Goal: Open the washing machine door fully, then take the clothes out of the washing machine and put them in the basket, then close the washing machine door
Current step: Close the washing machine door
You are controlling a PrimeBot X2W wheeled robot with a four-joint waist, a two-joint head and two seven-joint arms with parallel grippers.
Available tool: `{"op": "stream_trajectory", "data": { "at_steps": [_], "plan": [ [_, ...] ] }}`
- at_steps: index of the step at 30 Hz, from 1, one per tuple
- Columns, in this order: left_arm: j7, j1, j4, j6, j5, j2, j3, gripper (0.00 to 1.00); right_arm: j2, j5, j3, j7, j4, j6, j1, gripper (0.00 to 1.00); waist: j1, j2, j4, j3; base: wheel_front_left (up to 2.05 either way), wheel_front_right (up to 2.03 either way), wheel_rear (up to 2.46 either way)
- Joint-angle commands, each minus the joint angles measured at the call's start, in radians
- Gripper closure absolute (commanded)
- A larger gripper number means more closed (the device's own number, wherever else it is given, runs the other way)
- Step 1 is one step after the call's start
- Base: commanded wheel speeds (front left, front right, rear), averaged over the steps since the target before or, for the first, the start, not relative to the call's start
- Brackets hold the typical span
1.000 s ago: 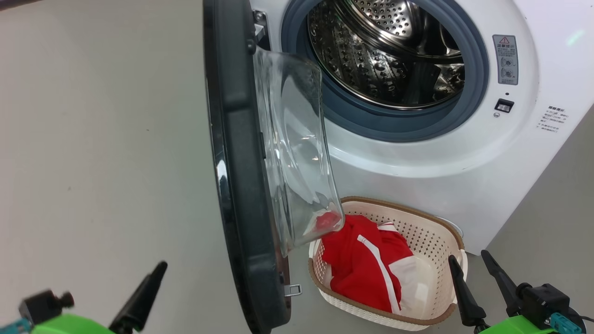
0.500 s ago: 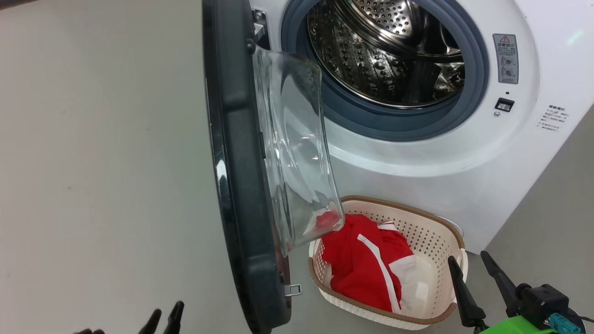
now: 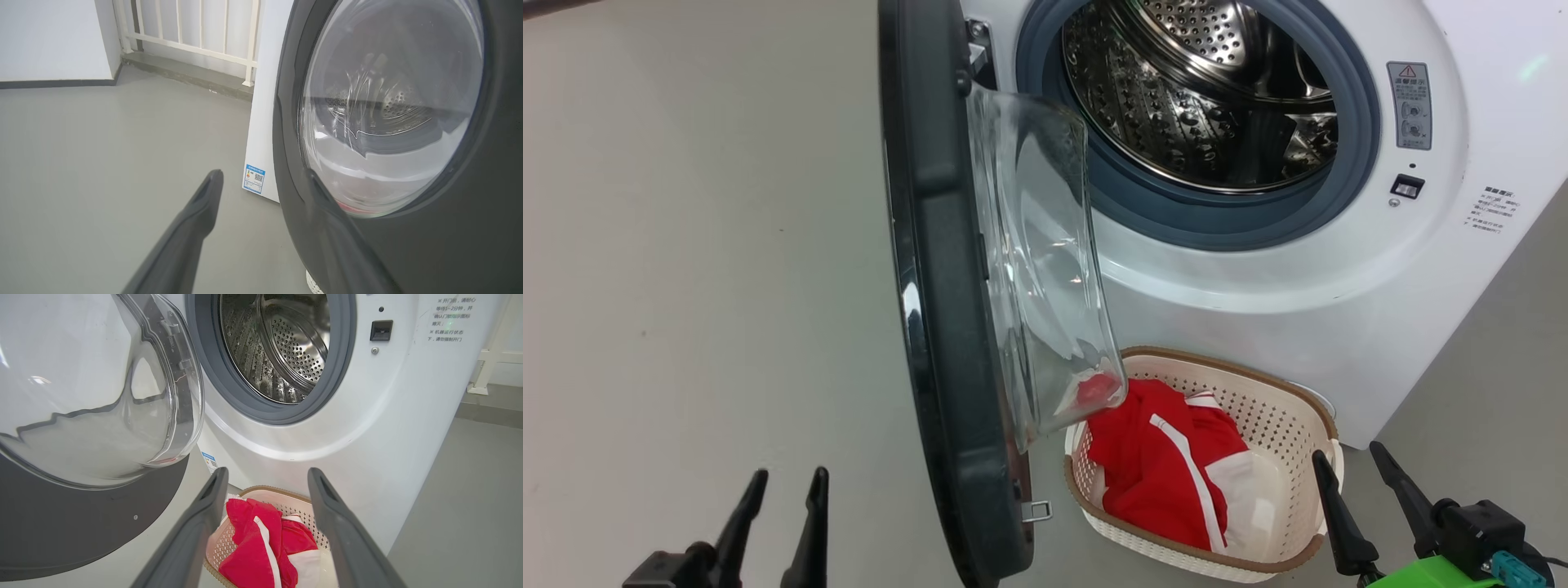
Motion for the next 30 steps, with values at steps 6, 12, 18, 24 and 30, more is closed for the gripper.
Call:
{"op": "stream_trajectory", "data": {
  "at_steps": [6, 12, 18, 24, 30],
  "plan": [
    [-0.012, 0.017, -0.117, -0.005, 0.18, -0.037, 0.09, 0.0, -0.01, 0.0, 0.022, -0.006, -0.023, 0.006, -0.013, 0.0, 0.0, 0.0, -0.005, -0.003, 0.0, 0.0, 0.0],
    [-0.012, 0.052, -0.136, -0.005, 0.234, -0.069, 0.116, 0.0, -0.007, 0.0, 0.026, -0.006, -0.026, 0.006, -0.009, 0.0, 0.0, 0.0, -0.012, -0.011, 0.0, 0.0, 0.0],
    [-0.012, 0.053, -0.128, -0.005, 0.235, -0.076, 0.118, 0.0, -0.006, -0.001, 0.025, -0.006, -0.027, 0.006, -0.007, 0.0, 0.0, 0.0, -0.014, -0.01, 0.0, 0.0, 0.0],
    [-0.012, 0.05, -0.124, -0.005, 0.234, -0.077, 0.119, 0.0, -0.007, -0.002, 0.024, -0.006, -0.027, 0.006, -0.007, 0.0, 0.0, 0.0, -0.015, -0.01, 0.0, 0.0, 0.0],
    [-0.012, 0.043, -0.122, -0.005, 0.22, -0.074, 0.121, 0.0, -0.005, -0.001, 0.024, -0.006, -0.026, 0.006, -0.002, 0.0, 0.0, 0.0, -0.014, -0.016, 0.0, 0.0, 0.0]
  ]
}}
